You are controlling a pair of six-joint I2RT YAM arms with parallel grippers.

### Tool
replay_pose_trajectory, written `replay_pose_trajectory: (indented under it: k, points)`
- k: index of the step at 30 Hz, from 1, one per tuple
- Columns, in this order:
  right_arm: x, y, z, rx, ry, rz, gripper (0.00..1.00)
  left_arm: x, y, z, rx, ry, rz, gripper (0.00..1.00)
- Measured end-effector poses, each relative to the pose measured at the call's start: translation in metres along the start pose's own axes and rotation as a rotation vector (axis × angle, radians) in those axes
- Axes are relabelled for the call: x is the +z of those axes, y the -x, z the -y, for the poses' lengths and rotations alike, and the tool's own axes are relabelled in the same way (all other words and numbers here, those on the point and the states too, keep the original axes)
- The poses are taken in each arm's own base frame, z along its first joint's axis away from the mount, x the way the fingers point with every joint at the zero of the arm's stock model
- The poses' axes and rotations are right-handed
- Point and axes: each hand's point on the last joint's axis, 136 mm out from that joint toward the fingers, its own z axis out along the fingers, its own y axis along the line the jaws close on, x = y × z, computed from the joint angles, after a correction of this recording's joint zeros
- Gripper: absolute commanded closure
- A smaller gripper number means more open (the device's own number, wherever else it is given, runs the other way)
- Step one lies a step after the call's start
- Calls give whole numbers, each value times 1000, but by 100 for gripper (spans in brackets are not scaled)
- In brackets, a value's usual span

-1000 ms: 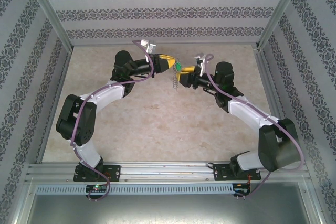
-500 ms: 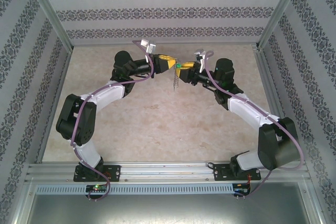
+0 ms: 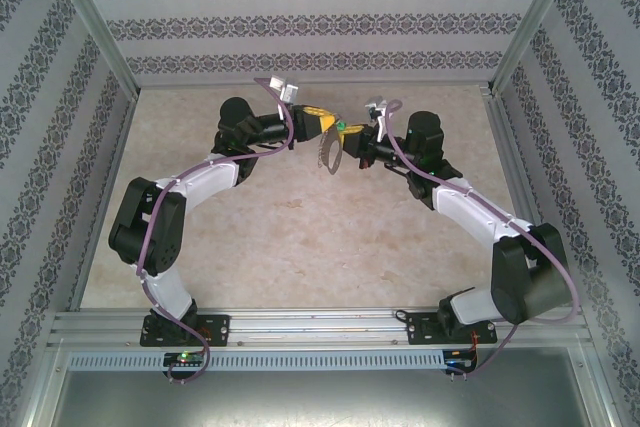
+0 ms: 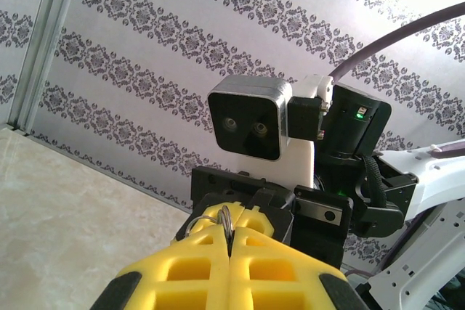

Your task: Put the keys on the keyring

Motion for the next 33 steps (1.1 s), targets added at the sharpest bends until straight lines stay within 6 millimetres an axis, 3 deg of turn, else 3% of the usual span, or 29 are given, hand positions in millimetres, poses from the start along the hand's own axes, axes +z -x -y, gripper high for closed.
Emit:
replay_pose_trajectory:
  k: [13,21,22,23,26,33]
  points:
    - [6,-5,-21,-27,61,-64,100,0,3,3,9,-19,8,100]
    - [6,-7,-21,-27,59,-82,100,0,4,4,17,-22,12,100]
    - [6,-7,-21,-28,59,-82,95,0,4,4,17,-22,12,100]
    - [6,-8,-21,-27,59,-83,81,0,4,4,17,-22,12,100]
    - [5,-8,-18,-21,50,-85,66,0,4,4,19,-23,13,100]
    - [-28,9,-3,-2,-25,-25,58,0,4,4,6,-26,16,100]
